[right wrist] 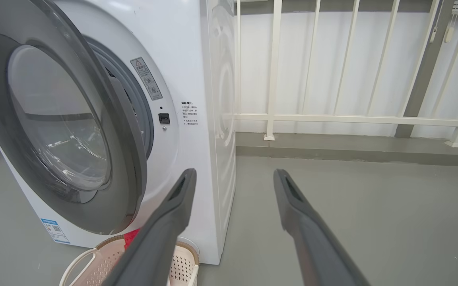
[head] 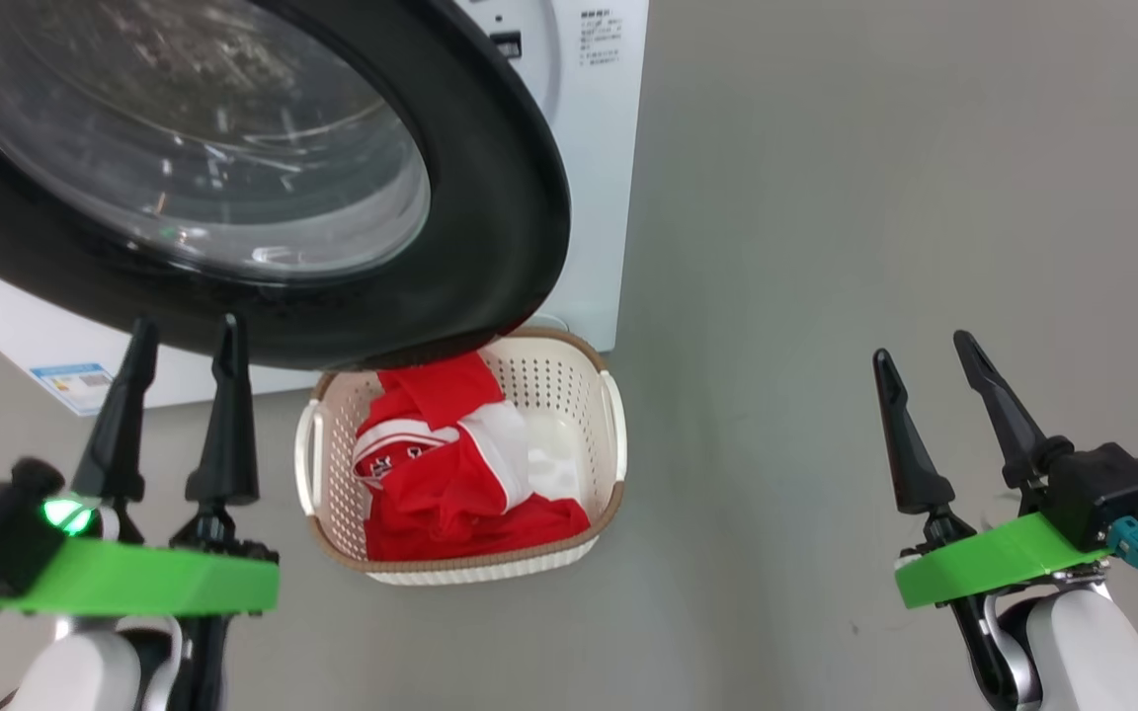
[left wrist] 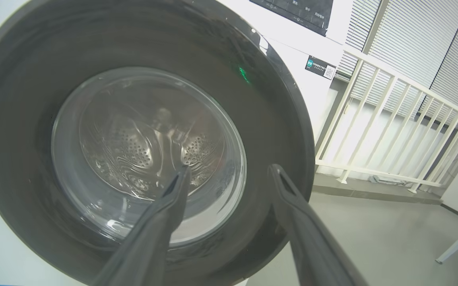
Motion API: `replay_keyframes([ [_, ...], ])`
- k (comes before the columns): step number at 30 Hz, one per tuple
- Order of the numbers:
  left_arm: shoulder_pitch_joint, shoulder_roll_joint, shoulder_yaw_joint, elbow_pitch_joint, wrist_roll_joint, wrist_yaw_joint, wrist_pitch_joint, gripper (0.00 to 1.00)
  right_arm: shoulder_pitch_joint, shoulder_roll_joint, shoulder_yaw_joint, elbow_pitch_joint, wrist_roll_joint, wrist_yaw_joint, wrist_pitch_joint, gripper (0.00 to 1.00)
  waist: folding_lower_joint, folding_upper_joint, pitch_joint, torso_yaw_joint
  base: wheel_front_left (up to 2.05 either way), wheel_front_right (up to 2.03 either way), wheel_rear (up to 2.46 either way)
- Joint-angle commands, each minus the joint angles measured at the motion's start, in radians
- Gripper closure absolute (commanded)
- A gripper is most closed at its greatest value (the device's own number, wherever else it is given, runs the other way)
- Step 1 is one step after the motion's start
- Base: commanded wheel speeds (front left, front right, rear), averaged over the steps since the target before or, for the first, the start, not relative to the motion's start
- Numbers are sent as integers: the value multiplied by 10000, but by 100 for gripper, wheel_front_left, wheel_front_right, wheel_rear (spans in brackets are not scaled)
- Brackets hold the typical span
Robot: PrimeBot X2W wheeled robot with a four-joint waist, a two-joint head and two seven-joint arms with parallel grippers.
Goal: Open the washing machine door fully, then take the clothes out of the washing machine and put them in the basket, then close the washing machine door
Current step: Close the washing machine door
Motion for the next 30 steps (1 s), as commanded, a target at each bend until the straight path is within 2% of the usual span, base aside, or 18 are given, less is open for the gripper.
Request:
replay_keyframes([
  [1,116,302,499,-632,769,143,-114,0,62,-16,142,-320,55,62,-63,0,0,0,-270,17,0,0,0],
  [4,699,18,654,-1087,1685,192,-117,0,247,-16,96,-384,34,62,-63,0,0,0,-429,12,0,0,0],
  [10,1717,-449,807,-1444,2813,58,-118,0,543,-16,105,-484,-94,62,-63,0,0,0,-695,-38,0,0,0],
  [19,3043,-1031,1040,-932,3802,-90,-119,0,1039,-16,114,-546,-238,62,-63,0,0,0,-1247,5,0,0,0],
  [30,3493,-1430,1440,-592,4445,-419,-120,0,1421,-16,216,-531,-214,62,-63,0,0,0,-1708,25,0,0,0],
])
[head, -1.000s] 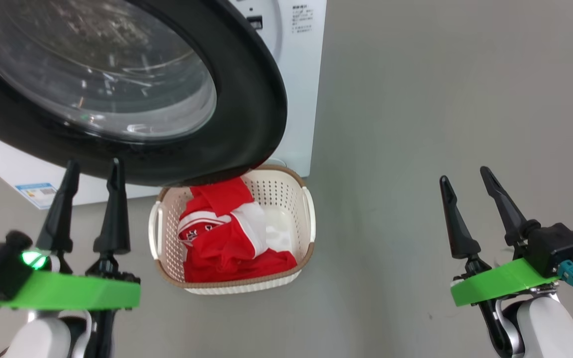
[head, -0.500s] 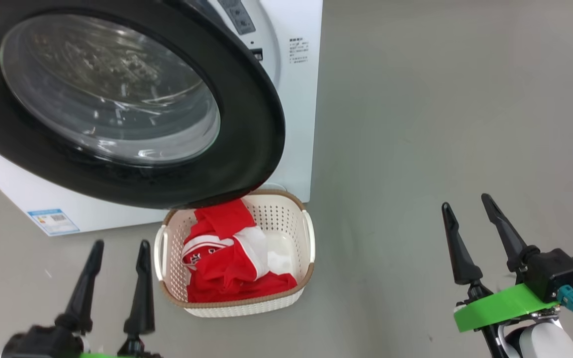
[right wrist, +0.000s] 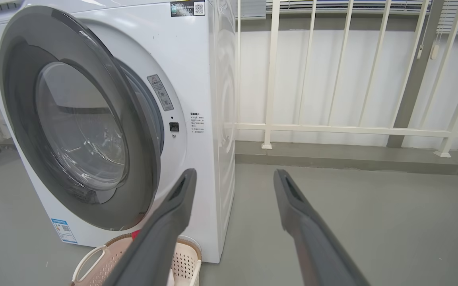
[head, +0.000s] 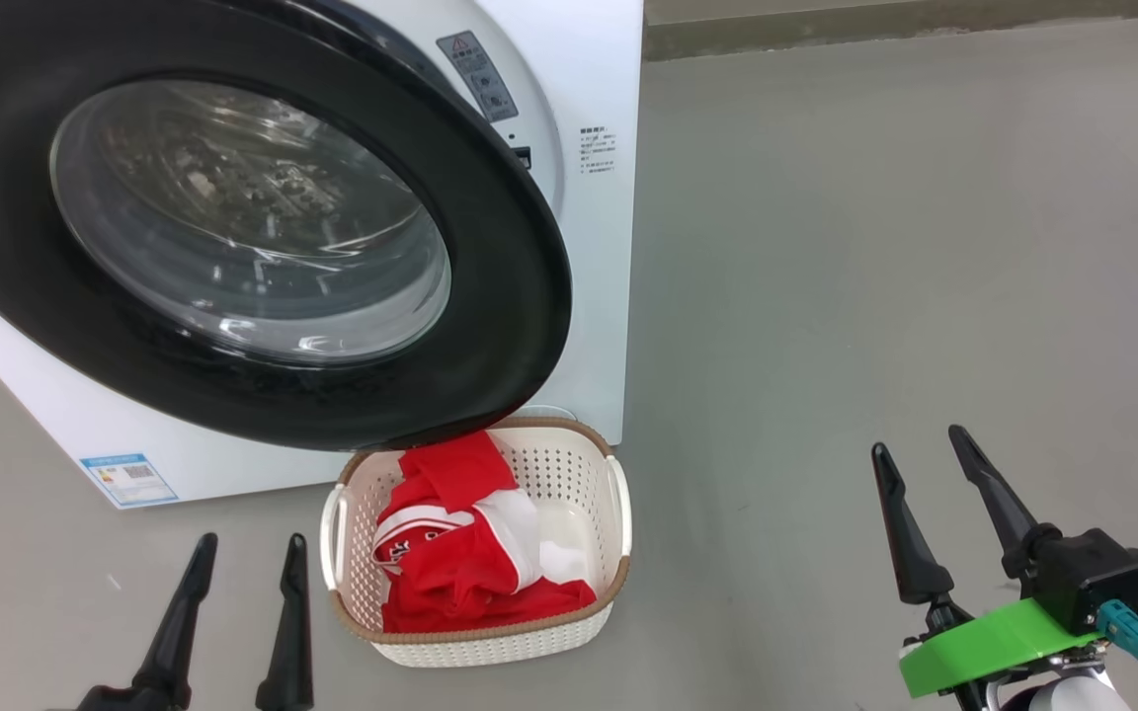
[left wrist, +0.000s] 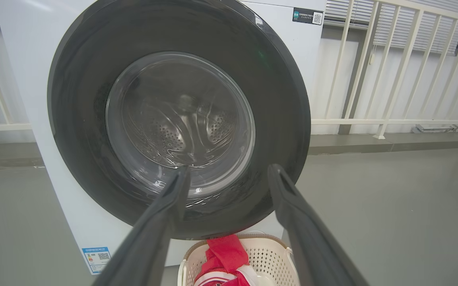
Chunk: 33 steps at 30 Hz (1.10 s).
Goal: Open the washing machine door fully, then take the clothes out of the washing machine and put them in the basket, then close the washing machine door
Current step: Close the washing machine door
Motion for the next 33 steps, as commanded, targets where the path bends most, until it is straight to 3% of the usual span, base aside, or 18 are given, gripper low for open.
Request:
replay_keyframes([
  [1,-150,29,422,-212,126,-70,-77,0,-62,-41,248,-285,-29,63,-63,0,0,0,-13,2,0,0,0],
  [10,-98,-282,578,-270,449,-345,-78,0,-66,-41,262,-267,-79,63,-63,0,0,0,34,65,0,0,0],
  [11,-104,-309,575,-280,469,-370,-78,0,-67,-41,311,-209,-80,63,-63,11,0,0,41,93,0,0,0],
  [13,-125,-364,553,-313,502,-414,-78,0,-107,-41,355,-91,-83,63,-63,100,0,0,65,165,0,0,0],
  [22,-322,-528,299,-634,725,-521,-78,0,-825,-41,804,520,67,63,-63,100,0,0,358,628,0,0,0],
  [33,-880,-641,-23,-677,711,-754,-78,0,-3084,-41,2163,1924,321,63,-63,100,0,0,1092,1502,0,0,0],
])
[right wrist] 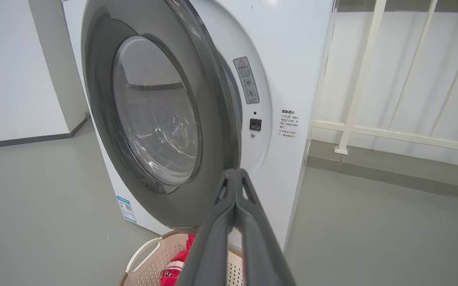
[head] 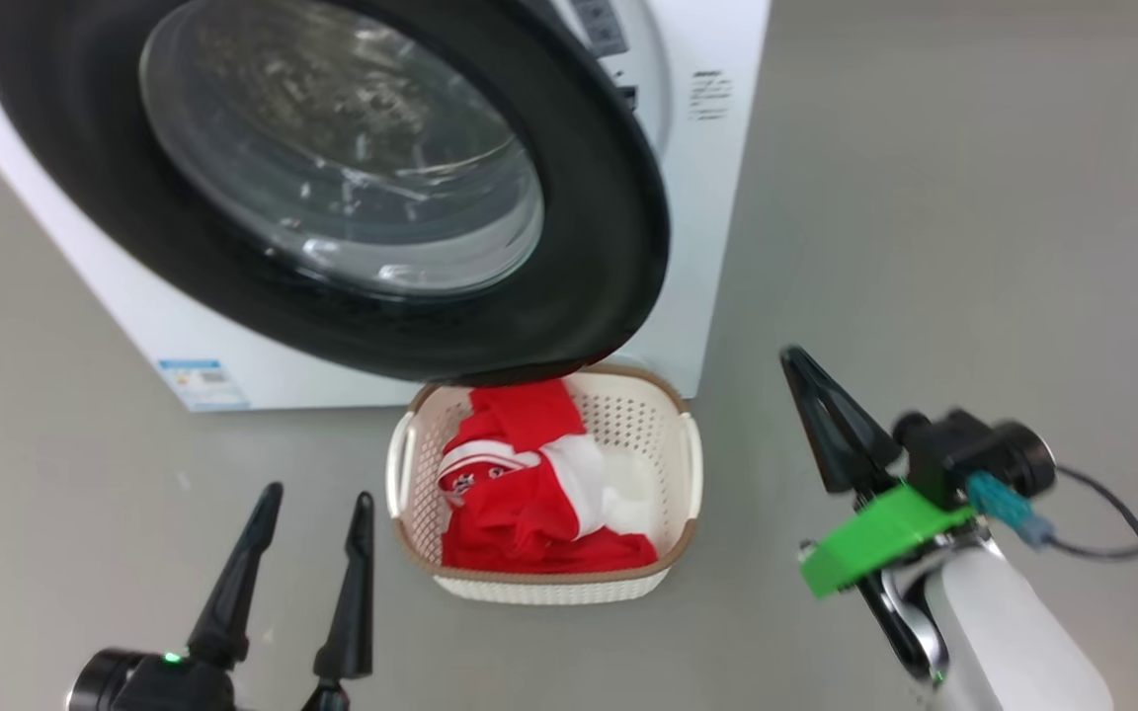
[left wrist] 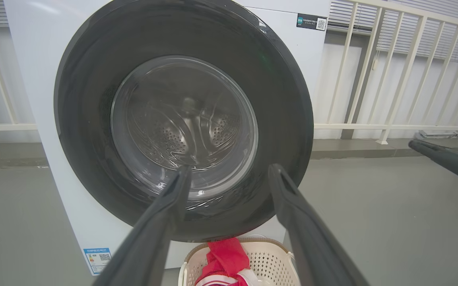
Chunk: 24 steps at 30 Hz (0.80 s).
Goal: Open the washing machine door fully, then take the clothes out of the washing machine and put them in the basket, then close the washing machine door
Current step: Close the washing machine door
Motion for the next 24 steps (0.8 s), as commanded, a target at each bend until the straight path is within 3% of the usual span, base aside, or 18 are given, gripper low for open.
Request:
replay_keyframes([
  [1,-445,-1,228,-227,92,-66,-78,0,-565,17,364,-21,211,62,-63,100,0,0,365,428,0,0,0],
  [14,-978,-108,36,-244,120,-164,-78,0,-2942,17,970,1581,106,62,-52,100,0,0,1479,1793,0,0,0],
  [24,-1413,-156,-135,-283,26,-202,-78,0,-4333,17,493,2302,-325,62,-55,100,0,0,2329,2371,0,0,0],
])
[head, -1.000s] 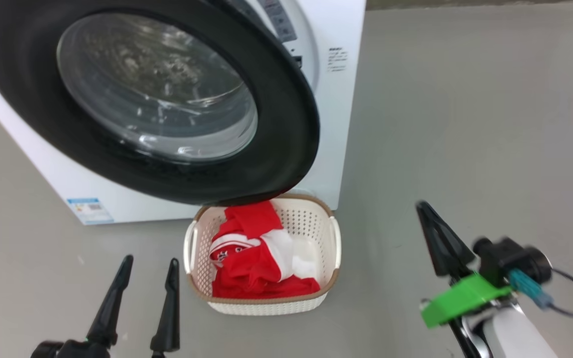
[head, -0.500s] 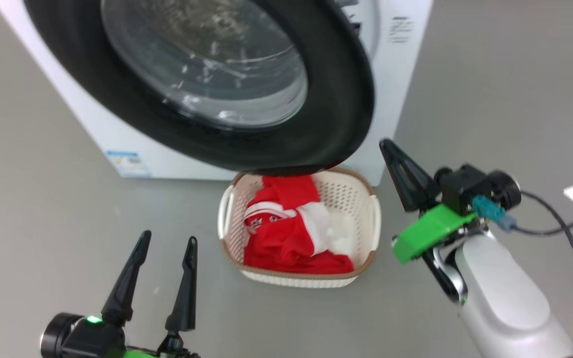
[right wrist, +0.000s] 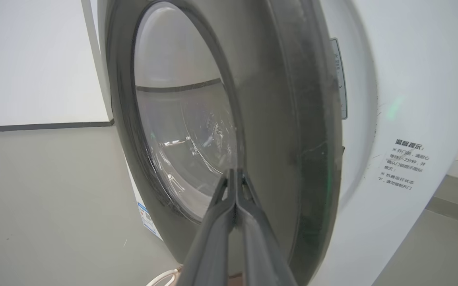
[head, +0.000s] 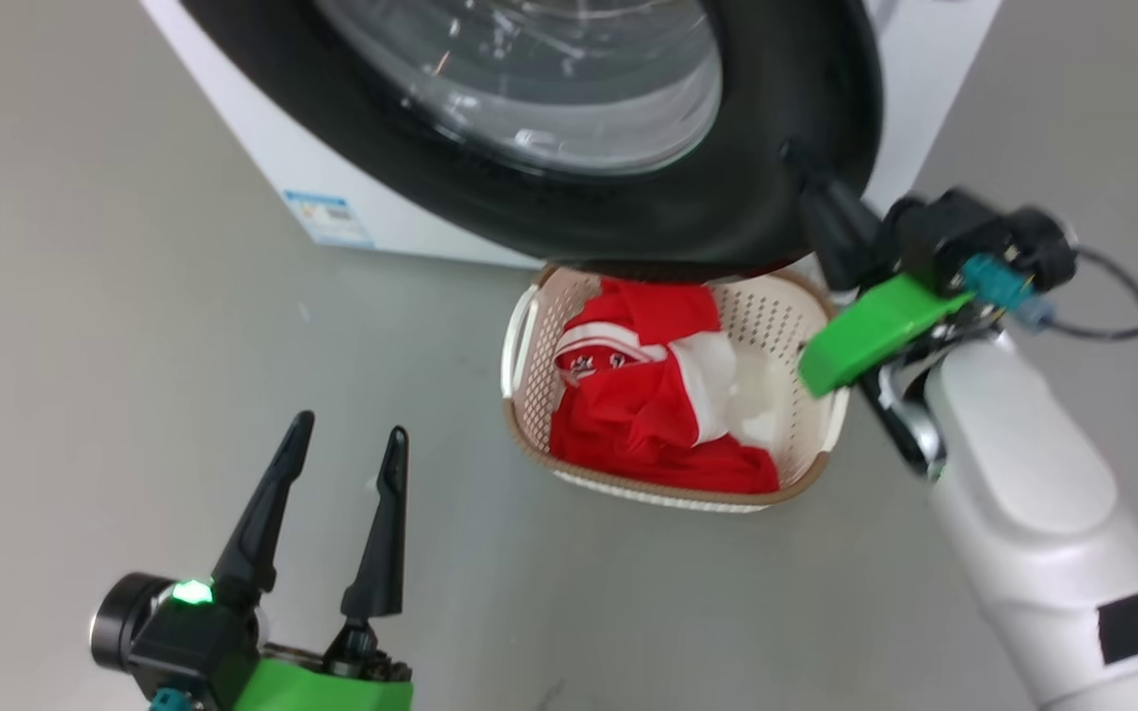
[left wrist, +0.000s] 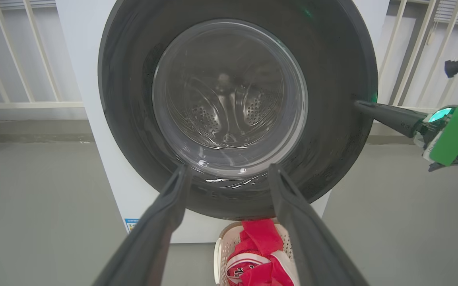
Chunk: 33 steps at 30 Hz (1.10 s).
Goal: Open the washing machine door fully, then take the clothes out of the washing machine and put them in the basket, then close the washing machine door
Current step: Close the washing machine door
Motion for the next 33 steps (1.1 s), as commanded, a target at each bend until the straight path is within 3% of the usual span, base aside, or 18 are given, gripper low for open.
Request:
replay_keyframes([
  [1,-340,45,258,-288,-50,-32,-78,0,-407,136,-76,-154,-185,62,-56,100,0,-1,467,381,0,0,0],
  [20,-936,35,-232,-349,-362,151,-78,0,-2108,136,-1236,559,-1120,62,-61,100,0,-1,1421,590,0,0,0],
  [33,-1484,34,-632,-316,-568,323,-78,0,-4564,-187,-2496,1814,-1770,62,-62,100,0,-1,2333,877,0,0,0],
])
